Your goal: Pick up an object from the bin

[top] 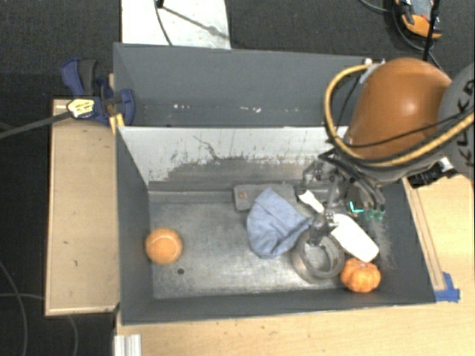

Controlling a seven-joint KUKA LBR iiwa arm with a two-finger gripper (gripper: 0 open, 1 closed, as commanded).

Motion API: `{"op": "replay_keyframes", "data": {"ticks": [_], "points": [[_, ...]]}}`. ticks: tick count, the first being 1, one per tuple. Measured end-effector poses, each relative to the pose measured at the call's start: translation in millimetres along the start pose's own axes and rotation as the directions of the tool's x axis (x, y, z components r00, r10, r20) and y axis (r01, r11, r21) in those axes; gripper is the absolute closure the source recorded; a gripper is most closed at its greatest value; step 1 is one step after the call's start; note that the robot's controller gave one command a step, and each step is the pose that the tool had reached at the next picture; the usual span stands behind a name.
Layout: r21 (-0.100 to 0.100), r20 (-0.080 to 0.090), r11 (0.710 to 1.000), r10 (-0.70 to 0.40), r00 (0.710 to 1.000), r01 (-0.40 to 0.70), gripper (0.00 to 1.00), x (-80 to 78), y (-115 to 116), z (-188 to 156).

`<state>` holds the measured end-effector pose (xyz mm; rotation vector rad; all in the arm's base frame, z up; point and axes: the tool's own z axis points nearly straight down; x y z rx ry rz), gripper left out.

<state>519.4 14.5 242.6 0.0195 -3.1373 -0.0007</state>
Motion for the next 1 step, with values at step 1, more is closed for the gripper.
{"op": "replay_keyframes", "data": {"ticks": [1], "points": [[0.0, 0.008, 1.0, 0.0, 1.0, 0.0, 0.0, -1.4, 0.0, -3.5]]}}
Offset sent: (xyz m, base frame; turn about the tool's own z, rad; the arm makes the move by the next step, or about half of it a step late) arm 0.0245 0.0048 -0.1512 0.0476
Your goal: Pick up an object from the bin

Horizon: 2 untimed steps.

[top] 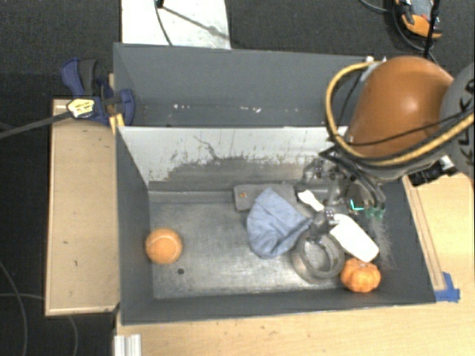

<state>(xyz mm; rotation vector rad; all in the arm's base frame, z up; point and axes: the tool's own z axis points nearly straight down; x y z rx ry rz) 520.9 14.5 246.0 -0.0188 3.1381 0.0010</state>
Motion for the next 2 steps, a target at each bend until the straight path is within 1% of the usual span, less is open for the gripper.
{"op": "replay_keyframes", "data": {"ticks": [1, 2], "points": [[0.0, 0.008, 1.0, 0.018, 1.0, -0.018, 0.0, -9.3, 1, 46], [0.0, 0.004, 1.0, 0.03, 1.0, -0.03, 0.0, -17.1, -8, 107]]}}
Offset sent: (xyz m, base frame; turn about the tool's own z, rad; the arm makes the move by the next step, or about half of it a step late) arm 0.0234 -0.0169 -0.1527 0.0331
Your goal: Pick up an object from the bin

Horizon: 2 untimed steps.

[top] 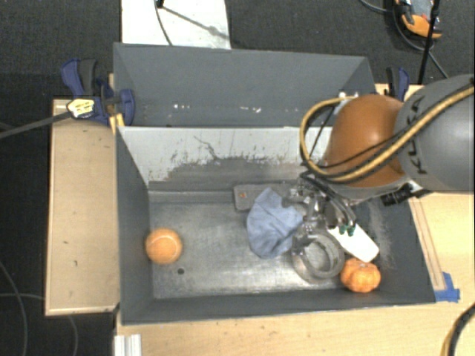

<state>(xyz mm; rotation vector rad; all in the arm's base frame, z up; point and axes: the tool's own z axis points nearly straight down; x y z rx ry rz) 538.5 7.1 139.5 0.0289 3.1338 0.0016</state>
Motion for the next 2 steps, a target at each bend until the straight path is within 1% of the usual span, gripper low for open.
{"op": "replay_keyframes", "data": {"ticks": [1, 2], "points": [[0.0, 0.008, 0.994, -0.113, 0.994, 0.113, 1.0, -1.8, -4.3, 64.6], [0.0, 0.008, 0.994, -0.113, 0.994, 0.113, 1.0, -1.8, -4.3, 64.6]]}}
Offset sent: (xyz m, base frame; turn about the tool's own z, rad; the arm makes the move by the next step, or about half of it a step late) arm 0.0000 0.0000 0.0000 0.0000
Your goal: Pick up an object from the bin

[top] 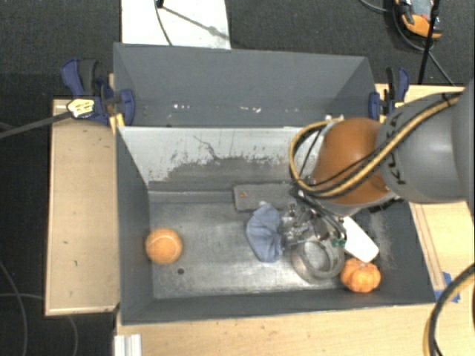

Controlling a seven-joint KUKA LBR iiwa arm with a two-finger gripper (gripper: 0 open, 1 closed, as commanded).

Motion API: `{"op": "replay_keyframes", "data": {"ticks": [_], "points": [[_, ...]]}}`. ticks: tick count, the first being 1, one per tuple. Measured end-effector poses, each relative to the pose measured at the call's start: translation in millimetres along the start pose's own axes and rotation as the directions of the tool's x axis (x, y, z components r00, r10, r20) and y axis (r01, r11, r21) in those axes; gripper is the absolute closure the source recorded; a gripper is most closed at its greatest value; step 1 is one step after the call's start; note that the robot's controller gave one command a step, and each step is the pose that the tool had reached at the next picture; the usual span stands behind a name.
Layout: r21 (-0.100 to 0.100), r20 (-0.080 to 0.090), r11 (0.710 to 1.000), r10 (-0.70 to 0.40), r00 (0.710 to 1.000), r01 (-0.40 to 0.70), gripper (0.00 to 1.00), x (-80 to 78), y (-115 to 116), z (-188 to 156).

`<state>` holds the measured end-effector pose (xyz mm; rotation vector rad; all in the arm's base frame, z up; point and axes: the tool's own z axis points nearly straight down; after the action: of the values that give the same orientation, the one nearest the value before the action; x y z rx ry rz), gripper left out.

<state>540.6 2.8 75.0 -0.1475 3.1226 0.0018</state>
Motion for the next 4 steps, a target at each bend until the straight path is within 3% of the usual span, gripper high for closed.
{"op": "replay_keyframes", "data": {"ticks": [1, 2, 3, 4], "points": [[0.0, -0.001, 1.0, 0.0, 1.0, 0.0, 1.0, 0.4, 0, -1], [0.001, -0.005, 0.999, -0.037, 0.999, 0.037, 1.0, -14.3, 9, -35], [-0.003, -0.025, 0.998, -0.058, 0.998, 0.058, 1.0, 2.4, 12, -56], [0.0, -0.007, 0.998, -0.06, 0.998, 0.06, 1.0, -3.6, 12, -98]]}}
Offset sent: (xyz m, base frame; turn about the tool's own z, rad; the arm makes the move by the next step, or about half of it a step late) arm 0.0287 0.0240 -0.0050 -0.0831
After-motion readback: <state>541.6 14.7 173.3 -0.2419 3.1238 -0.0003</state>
